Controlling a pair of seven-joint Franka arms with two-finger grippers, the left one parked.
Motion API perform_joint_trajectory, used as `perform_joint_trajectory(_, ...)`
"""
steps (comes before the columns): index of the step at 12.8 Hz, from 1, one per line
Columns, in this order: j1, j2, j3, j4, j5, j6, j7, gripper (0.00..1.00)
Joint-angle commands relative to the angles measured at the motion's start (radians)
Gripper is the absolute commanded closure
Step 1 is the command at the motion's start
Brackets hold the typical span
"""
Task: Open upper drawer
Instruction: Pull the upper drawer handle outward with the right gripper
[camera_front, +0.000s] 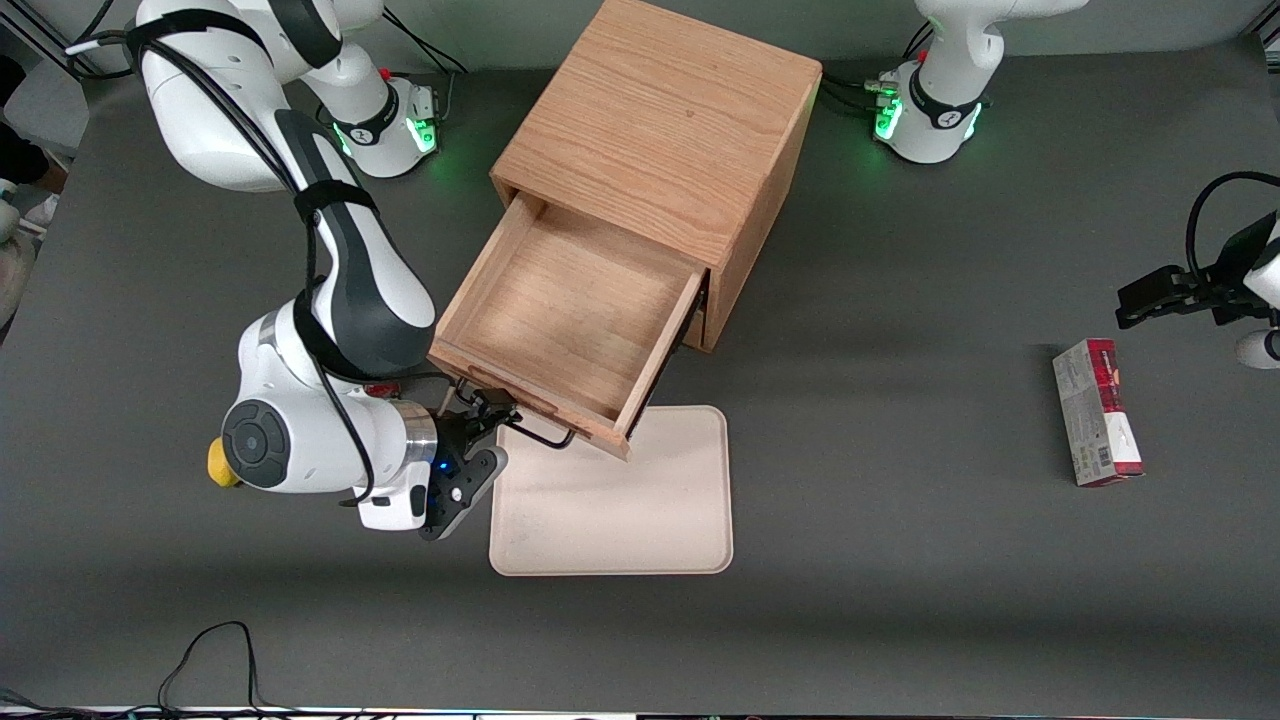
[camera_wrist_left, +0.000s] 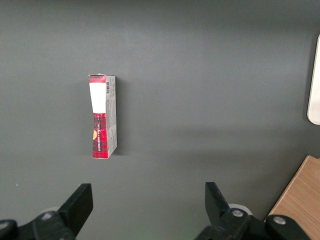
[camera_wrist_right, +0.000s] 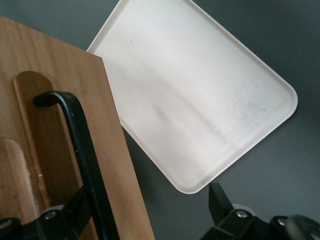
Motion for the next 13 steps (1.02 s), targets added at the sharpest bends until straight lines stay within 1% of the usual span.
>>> perform_joint_trajectory(1, -0.007, 0.028, 0.004, 0.047, 0.026, -0.002, -0.018, 0.0)
perform_joint_trajectory(13, -0.033, 0.039, -0.004, 0.064, 0.025, 0.006, -0.014, 0.0)
